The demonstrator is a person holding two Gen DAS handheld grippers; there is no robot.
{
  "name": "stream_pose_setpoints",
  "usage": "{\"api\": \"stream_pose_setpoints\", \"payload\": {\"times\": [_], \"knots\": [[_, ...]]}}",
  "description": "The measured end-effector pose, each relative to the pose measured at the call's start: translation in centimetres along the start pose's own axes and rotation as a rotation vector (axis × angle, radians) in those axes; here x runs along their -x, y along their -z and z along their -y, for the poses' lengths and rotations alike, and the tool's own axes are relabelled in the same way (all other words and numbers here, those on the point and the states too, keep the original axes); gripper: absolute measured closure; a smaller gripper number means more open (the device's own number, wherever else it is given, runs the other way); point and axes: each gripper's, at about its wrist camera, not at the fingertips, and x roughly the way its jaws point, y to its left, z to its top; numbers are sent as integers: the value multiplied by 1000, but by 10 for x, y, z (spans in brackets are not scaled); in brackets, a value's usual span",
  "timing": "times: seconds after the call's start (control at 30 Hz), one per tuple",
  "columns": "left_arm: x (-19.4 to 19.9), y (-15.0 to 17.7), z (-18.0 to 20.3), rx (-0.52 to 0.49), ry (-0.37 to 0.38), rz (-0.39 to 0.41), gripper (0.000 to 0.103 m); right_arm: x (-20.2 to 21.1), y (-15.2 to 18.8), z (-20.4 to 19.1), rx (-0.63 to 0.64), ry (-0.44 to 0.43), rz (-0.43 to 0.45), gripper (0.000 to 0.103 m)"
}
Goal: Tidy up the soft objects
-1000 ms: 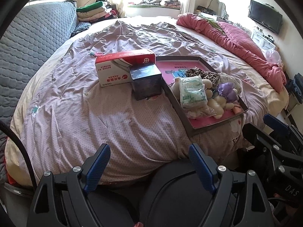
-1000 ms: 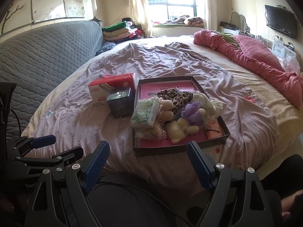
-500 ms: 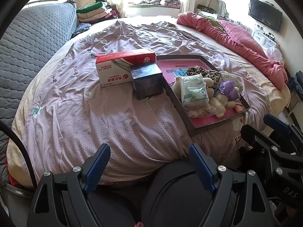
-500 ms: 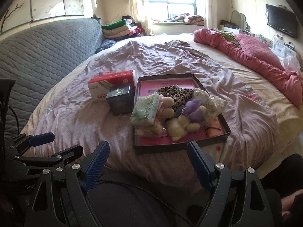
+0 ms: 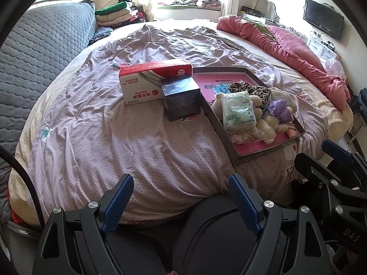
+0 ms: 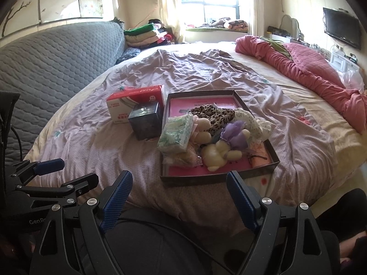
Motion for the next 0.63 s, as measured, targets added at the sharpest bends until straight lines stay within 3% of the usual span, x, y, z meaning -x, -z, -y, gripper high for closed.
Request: {"api": "stream_pose_setpoints", "payload": {"times": [0.5,0.63], "knots": [[-11,4,-2,6,5,-18,19,-6,4,4,-6,1,-1,18],[-17,4,-10,26,44,-11,19,-12,4,10,-15,-14,7,18]]}}
